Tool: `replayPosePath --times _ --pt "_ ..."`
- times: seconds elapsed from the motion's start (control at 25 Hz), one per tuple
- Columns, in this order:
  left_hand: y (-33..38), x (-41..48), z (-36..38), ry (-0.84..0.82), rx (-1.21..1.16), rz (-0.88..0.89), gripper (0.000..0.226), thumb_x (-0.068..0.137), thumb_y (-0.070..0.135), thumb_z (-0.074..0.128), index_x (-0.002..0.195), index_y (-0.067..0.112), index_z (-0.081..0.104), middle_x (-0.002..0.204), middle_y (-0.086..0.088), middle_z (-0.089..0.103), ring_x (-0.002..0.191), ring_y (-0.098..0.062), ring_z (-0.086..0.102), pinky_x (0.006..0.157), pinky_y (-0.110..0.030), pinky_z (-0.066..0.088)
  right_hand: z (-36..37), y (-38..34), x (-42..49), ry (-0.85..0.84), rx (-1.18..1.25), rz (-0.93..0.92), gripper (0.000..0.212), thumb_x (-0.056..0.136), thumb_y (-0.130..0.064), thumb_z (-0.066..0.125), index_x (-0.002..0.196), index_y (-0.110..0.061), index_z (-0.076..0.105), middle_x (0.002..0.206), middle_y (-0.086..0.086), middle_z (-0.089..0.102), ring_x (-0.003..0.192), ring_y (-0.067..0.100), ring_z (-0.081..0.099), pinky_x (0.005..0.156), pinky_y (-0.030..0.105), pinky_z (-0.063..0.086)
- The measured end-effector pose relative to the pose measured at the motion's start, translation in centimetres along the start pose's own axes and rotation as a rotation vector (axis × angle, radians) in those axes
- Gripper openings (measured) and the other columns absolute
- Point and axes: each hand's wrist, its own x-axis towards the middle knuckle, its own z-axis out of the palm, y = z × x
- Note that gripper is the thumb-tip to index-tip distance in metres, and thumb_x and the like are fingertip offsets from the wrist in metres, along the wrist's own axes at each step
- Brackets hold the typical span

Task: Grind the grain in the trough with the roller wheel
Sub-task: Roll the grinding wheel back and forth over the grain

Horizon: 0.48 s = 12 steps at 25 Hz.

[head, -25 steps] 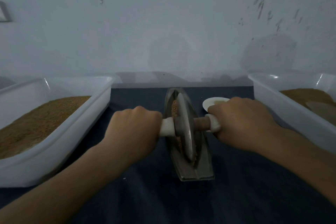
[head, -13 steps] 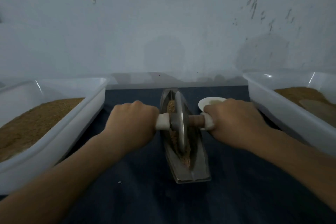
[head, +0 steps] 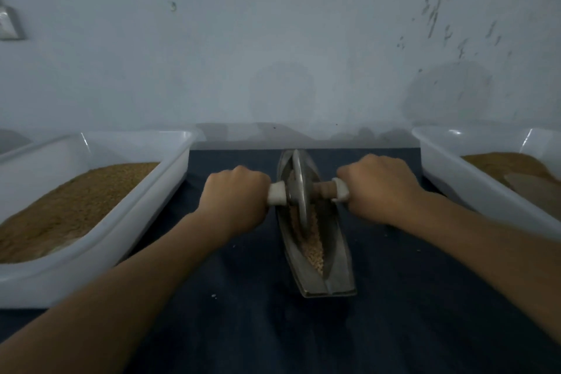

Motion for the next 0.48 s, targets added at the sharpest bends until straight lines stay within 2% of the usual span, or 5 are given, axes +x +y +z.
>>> replayPosePath --times 0.08,0.16,0.28,0.36,0.48 --pt "-0.1 -2.7 -0.7 0.118 0.031 0.105 0.036 0.063 0.038 0.073 0.063 0.032 0.037 0.055 0.014 0.019 0.042 -0.008 0.015 0.044 -0.02 0.014 -0.5 0.1 -3.2 0.179 -0.093 -0.059 0.041 0.06 -0.044 0.076 0.06 -0.03 0.037 0.053 -0.014 0.02 0.043 0.0 0.015 0.042 0.018 0.009" --pt "-0.3 -2.9 -1.0 0.211 0.058 0.106 0.046 0.054 0.035 0.076 0.06 0.032 0.03 0.055 0.014 0.009 0.044 -0.007 0.002 0.047 -0.016 0.006 -0.5 0.3 -3.8 0.245 -0.069 -0.065 0.043 0.047 -0.043 0.078 0.056 -0.031 0.037 0.054 -0.016 0.008 0.044 -0.002 0.004 0.046 0.013 0.002" --pt "0.9 -0.7 0.4 0.079 0.084 -0.047 0.023 0.076 0.026 0.068 0.07 0.024 0.046 0.057 0.008 0.026 0.045 -0.016 0.026 0.044 -0.026 0.019 0.6 -0.7 -0.8 0.1 -0.033 0.036 0.031 0.069 -0.037 0.075 0.069 -0.031 0.044 0.059 -0.013 0.039 0.047 0.009 0.03 0.046 0.02 0.02" --pt "1.1 2.4 -0.1 -0.026 0.072 -0.105 0.002 0.089 0.022 0.059 0.09 0.022 0.061 0.071 0.002 0.048 0.062 -0.022 0.05 0.055 -0.033 0.034 0.6 -1.0 2.3 -0.046 0.073 0.128 0.008 0.083 -0.03 0.067 0.085 -0.029 0.059 0.083 -0.002 0.063 0.069 0.021 0.054 0.057 0.03 0.038" --pt "1.0 3.1 -0.5 -0.076 0.067 -0.093 0.006 0.089 0.022 0.06 0.094 0.022 0.063 0.077 0.001 0.055 0.068 -0.023 0.055 0.058 -0.034 0.037 0.6 -0.5 2.7 -0.149 0.112 0.146 0.004 0.086 -0.031 0.065 0.088 -0.03 0.061 0.088 -0.002 0.064 0.076 0.023 0.059 0.061 0.031 0.039"
